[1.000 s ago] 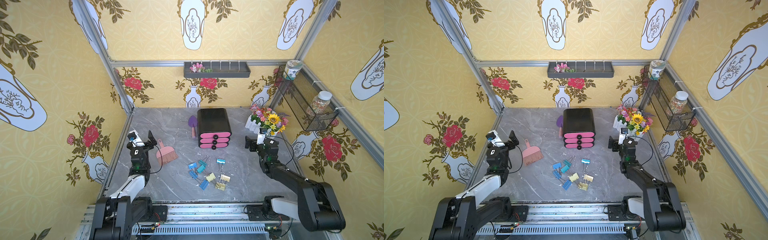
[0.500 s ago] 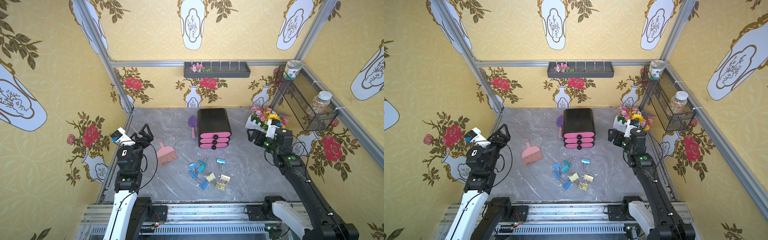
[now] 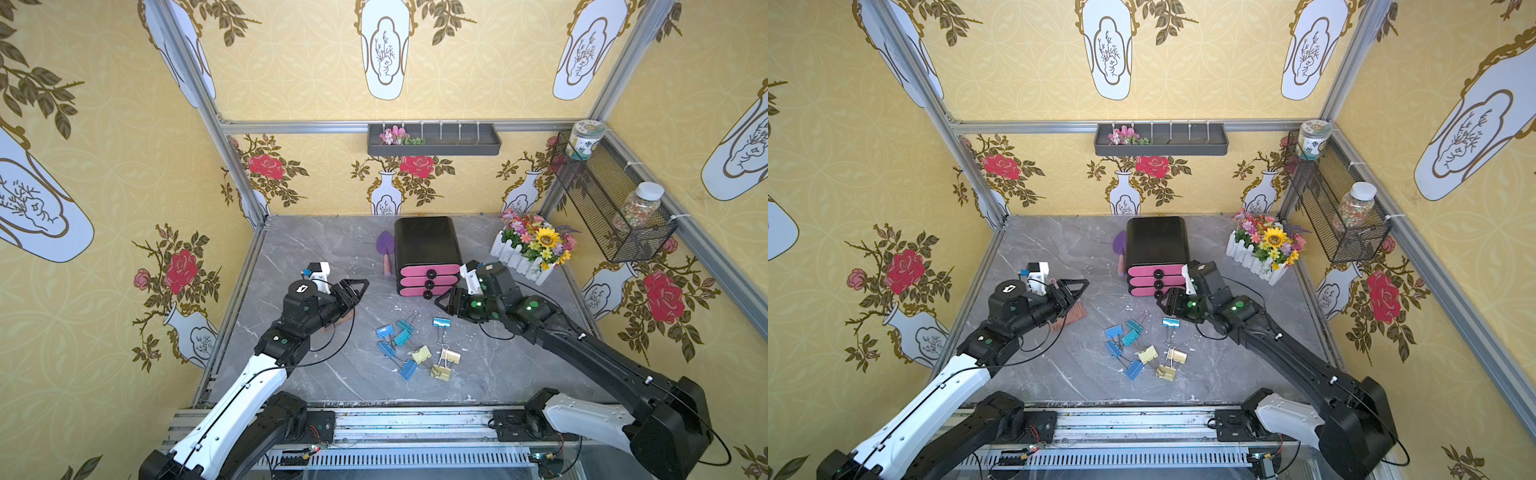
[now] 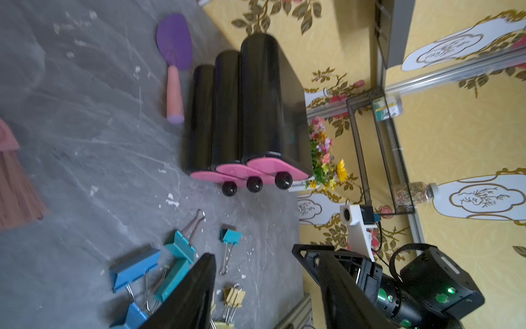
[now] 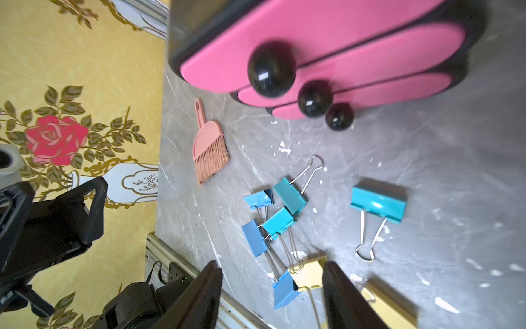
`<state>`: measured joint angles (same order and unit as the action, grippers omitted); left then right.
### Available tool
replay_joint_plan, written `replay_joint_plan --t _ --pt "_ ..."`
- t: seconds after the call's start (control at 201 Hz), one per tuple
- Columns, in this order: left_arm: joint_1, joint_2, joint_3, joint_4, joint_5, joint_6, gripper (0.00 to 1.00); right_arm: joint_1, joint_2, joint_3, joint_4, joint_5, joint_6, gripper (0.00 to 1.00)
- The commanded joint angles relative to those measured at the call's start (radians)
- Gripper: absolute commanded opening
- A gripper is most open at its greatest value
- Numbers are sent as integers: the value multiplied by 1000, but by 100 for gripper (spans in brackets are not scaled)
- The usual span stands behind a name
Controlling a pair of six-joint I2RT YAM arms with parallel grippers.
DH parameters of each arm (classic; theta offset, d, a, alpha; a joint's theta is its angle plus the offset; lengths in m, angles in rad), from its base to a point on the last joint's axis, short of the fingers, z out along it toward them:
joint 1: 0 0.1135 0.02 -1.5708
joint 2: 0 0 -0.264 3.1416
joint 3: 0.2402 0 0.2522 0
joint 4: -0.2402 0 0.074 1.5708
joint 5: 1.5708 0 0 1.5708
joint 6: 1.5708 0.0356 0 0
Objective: Put the binder clips in the drawer according to color
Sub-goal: Open the drawer in the storage box.
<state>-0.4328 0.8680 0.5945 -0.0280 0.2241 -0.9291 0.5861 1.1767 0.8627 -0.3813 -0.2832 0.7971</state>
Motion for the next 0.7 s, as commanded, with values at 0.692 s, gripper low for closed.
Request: replay_joint_plan --t 0.692 --pt "-59 -43 -102 108 41 -131 67 7 334 289 -16 249 -34 61"
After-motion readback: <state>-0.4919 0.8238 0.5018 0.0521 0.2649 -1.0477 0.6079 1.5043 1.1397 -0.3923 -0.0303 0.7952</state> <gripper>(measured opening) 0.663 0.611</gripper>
